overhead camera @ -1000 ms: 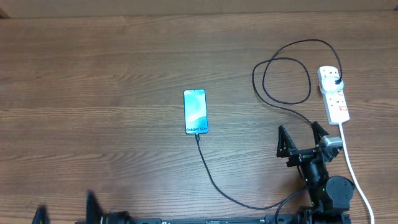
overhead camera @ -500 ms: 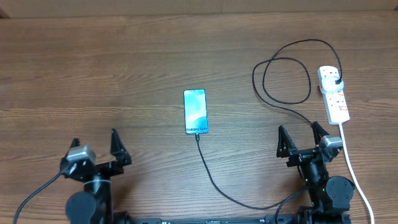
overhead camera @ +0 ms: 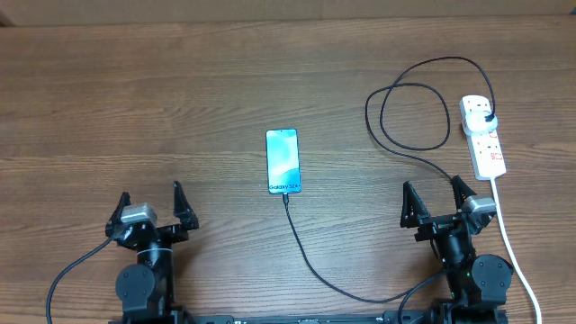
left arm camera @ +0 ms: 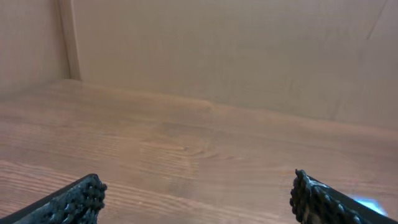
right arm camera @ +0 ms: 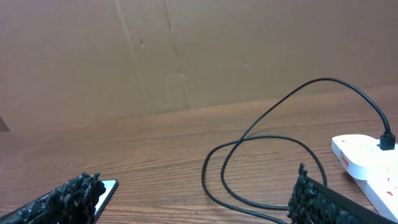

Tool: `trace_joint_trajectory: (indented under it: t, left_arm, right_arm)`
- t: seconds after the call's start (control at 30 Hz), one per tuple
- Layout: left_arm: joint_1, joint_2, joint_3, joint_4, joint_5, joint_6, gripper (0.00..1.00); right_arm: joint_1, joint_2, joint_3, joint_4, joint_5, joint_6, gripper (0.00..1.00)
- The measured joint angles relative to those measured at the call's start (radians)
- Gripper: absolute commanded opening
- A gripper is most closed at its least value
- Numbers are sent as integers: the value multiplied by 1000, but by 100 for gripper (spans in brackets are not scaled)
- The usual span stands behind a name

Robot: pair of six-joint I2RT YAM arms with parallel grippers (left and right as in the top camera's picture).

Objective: Plug charger to phone and switch on socket

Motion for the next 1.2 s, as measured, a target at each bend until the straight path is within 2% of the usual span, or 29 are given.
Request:
trace_joint_trajectory:
  t: [0.1,0.3,1.2]
  left_arm:
    - [0,0,-2,-56,5,44,100]
    - [1,-2,-2,-56,10,89,100]
    - [11,-2,-2,-59,35,116,99]
  right_arm:
    - [0,0,0,0,0,0,100]
    - [0,0,0,0,0,1,100]
    - [0,0,0,0,0,0,100]
